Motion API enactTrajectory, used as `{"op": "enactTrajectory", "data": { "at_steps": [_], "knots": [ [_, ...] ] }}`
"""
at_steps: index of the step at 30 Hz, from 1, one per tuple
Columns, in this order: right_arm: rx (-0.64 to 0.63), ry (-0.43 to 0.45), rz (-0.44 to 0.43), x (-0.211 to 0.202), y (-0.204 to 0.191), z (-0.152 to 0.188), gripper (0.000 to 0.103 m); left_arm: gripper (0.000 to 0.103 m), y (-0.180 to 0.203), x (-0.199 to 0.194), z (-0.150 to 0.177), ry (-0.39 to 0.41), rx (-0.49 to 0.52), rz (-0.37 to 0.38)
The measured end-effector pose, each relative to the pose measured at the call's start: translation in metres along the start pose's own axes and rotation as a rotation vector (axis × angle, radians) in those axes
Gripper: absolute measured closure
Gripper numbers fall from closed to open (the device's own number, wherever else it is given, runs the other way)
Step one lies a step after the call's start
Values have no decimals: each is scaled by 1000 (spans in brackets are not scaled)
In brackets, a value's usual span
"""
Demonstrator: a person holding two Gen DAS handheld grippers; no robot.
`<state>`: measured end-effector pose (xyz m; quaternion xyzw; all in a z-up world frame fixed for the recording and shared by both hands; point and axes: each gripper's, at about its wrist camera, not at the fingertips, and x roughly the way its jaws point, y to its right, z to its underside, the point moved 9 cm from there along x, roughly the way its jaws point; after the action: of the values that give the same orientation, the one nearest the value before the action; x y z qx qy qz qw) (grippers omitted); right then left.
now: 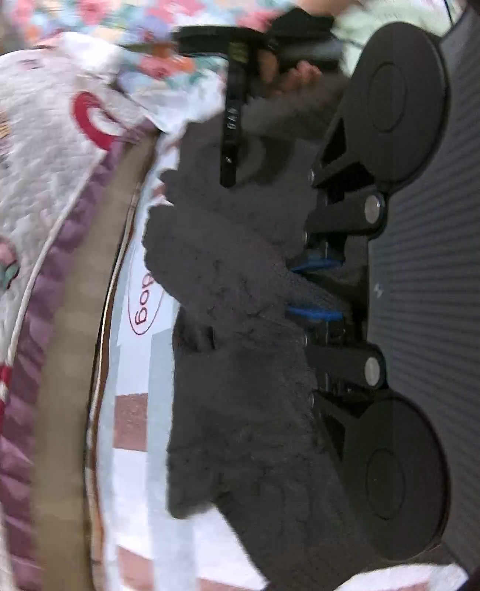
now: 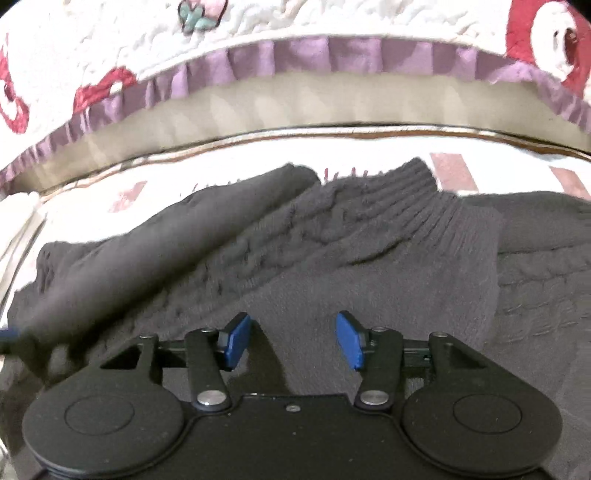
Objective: Fold clothes
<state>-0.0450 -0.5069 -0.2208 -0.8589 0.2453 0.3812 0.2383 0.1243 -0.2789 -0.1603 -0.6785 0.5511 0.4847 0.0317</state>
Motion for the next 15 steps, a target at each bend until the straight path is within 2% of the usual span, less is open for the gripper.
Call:
{"op": "enactTrajectory", "data": {
  "at_steps": [2, 5, 9, 13, 15],
  "knots": [
    [42, 38, -36, -8, -5, -7, 46, 59, -11, -14, -3, 21, -28, -27],
    [72, 73, -47, -13, -11, -12, 46, 59, -26, -32, -9, 75, -12, -97],
    [70, 103, -71, -20, -30, -22, 46, 56, -62, -37, -9, 127, -88, -216],
    [100, -12, -232, -10, -73, -43, 46, 56, -83, -22, 5, 72, -187, -194],
    [86, -97, -244, 5, -98, -56, 43, 56, -83, -16, 8, 52, -203, -173]
  ]
}}
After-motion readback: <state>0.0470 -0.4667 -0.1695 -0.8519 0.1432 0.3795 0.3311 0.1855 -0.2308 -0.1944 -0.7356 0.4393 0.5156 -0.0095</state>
